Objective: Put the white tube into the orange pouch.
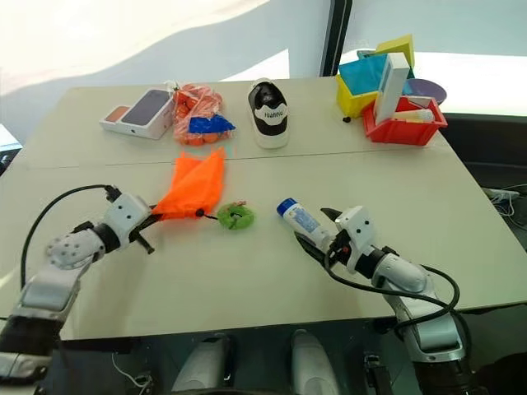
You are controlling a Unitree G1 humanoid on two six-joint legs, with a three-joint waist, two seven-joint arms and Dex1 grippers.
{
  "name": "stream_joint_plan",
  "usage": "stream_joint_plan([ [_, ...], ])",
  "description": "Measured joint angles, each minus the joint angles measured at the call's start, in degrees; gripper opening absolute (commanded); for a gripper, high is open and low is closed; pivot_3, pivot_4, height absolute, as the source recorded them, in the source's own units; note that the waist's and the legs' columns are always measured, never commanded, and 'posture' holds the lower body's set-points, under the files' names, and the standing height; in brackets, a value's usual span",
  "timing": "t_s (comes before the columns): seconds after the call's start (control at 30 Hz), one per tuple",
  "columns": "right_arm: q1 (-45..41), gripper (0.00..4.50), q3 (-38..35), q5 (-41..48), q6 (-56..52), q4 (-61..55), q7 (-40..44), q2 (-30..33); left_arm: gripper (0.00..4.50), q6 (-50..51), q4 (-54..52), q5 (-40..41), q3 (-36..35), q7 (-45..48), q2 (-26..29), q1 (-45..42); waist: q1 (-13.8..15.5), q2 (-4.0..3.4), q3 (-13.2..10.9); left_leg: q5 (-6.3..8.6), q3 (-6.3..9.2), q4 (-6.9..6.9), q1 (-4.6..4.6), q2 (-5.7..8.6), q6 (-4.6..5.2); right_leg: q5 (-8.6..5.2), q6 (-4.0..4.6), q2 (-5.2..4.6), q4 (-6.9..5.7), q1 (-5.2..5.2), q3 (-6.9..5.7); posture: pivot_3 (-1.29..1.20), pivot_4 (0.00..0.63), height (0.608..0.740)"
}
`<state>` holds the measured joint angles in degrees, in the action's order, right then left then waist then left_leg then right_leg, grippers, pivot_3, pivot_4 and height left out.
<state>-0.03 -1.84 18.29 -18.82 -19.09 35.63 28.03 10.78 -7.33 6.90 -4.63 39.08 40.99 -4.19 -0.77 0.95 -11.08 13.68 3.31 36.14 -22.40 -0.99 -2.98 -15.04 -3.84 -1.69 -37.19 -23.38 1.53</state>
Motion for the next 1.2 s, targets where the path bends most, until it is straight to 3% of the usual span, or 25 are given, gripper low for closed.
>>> stream_joint_plan([
  [0.13, -0.66, 4.50, -0.26, 0.16, -0.85, 2.81, -0.96, -0.84, 0.03, 9.90, -11.19, 6.96, -1.91, 5.53, 4.29, 5.98, -0.13, -0.01, -0.01, 0.00, -0.03, -0.01, 0.00, -0.01, 0.00, -0.01, 0.02, 0.00, 0.02, -0.02, 0.03, 0.00, 0.150, 0.740],
  [0.23, -1.36, 4.50, -0.36, 0.53, -1.06, 4.50, -1.06, -1.34, 0.03, 13.35, -13.67, 8.75, -1.97, 7.11, 5.59, 6.43, -0.06, -0.01, -0.01, 0.00, -0.02, 0.00, 0.01, 0.00, 0.00, -0.01, 0.03, 0.04, 0.01, -0.02, 0.02, 0.00, 0.150, 0.740],
  [0.53, -2.74, 4.50, 1.03, 0.48, -1.07, 7.50, -0.75, -3.23, 0.03, 13.00, -5.60, 6.22, -1.30, 3.57, 2.91, 0.53, -0.34, 0.00, -0.01, 0.00, -0.04, -0.05, -0.01, 0.01, 0.00, 0.01, 0.00, 0.08, 0.02, -0.06, 0.03, 0.00, 0.150, 0.740],
  [0.63, -2.74, 3.67, 1.03, 0.57, -1.14, 7.73, -0.85, -4.23, 0.00, 12.41, -3.95, 6.69, -1.41, 3.63, 1.57, -0.01, -0.20, 0.00, -0.01, 0.00, -0.02, -0.05, -0.01, 0.01, 0.00, 0.01, -0.01, 0.08, 0.00, -0.06, 0.02, 0.00, 0.150, 0.740],
  [0.73, -2.73, 2.08, 1.07, 0.53, -1.12, 7.85, -0.84, -4.46, 0.00, 12.11, -3.46, 7.02, -1.42, 3.91, 1.52, -0.17, -0.18, 0.00, -0.01, 0.00, -0.02, -0.03, -0.01, 0.01, 0.00, 0.01, 0.00, 0.08, 0.00, -0.05, 0.02, 0.00, 0.150, 0.740],
  [1.2, -2.59, 2.08, 2.62, 3.65, -4.60, 3.86, 3.06, -3.20, 0.00, 11.81, -1.67, 8.88, -1.60, 4.36, -0.23, -1.32, -0.26, -0.03, -0.02, 0.00, -0.03, -0.02, 0.00, 0.00, 0.00, 0.01, 0.00, 0.08, -0.02, -0.06, 0.03, 0.00, 0.150, 0.740],
])
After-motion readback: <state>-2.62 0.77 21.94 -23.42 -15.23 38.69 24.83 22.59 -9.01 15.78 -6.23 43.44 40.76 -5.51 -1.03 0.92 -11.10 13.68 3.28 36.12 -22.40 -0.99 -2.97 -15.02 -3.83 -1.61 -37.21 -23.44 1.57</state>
